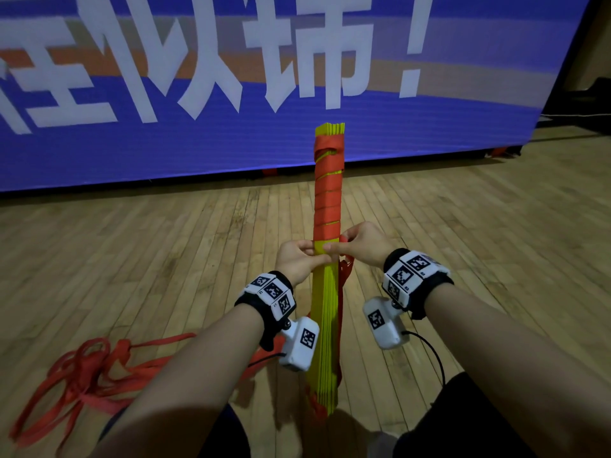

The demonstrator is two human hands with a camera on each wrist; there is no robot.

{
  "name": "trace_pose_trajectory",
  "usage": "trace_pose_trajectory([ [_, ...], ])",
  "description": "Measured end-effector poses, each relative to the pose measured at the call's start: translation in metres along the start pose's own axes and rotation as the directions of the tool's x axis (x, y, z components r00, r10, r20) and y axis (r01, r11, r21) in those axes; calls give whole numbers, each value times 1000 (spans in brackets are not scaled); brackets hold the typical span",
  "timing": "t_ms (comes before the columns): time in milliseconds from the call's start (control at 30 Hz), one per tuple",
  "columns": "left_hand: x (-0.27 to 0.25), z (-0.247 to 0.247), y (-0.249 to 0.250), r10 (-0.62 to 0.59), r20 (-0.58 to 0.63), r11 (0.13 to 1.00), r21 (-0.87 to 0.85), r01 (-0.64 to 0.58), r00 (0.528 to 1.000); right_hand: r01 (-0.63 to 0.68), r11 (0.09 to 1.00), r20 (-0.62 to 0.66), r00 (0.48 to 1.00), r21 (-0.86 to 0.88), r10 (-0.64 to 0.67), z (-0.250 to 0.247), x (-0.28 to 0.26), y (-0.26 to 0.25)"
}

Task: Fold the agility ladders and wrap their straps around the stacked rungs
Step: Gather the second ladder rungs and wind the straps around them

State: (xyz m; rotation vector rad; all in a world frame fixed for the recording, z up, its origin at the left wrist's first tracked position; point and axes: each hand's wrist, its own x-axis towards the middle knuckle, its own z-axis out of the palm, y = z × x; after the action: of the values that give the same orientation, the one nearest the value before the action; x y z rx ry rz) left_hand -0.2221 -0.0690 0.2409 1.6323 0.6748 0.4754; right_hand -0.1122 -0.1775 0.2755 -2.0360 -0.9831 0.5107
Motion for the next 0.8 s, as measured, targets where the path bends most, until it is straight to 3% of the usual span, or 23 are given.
trace_pose_trajectory([
  [200, 0, 3, 0, -8, -3, 1000, -10, 8, 1000, -22, 998, -33, 999, -67, 20, 1, -3, -3],
  [333, -4, -3, 6, -19, 131, 997, -71, 28, 991, -48, 999, -11, 999, 2, 48, -2, 2, 5],
  [533, -4, -13, 9, -109, 298, 977, -146, 158, 948, -34, 992, 5, 999, 119, 34, -8, 4, 9],
  [800, -2, -18, 8, -131, 234, 981, -107, 160, 963, -48, 985, 66, 997, 168, 38, -8, 3, 12],
])
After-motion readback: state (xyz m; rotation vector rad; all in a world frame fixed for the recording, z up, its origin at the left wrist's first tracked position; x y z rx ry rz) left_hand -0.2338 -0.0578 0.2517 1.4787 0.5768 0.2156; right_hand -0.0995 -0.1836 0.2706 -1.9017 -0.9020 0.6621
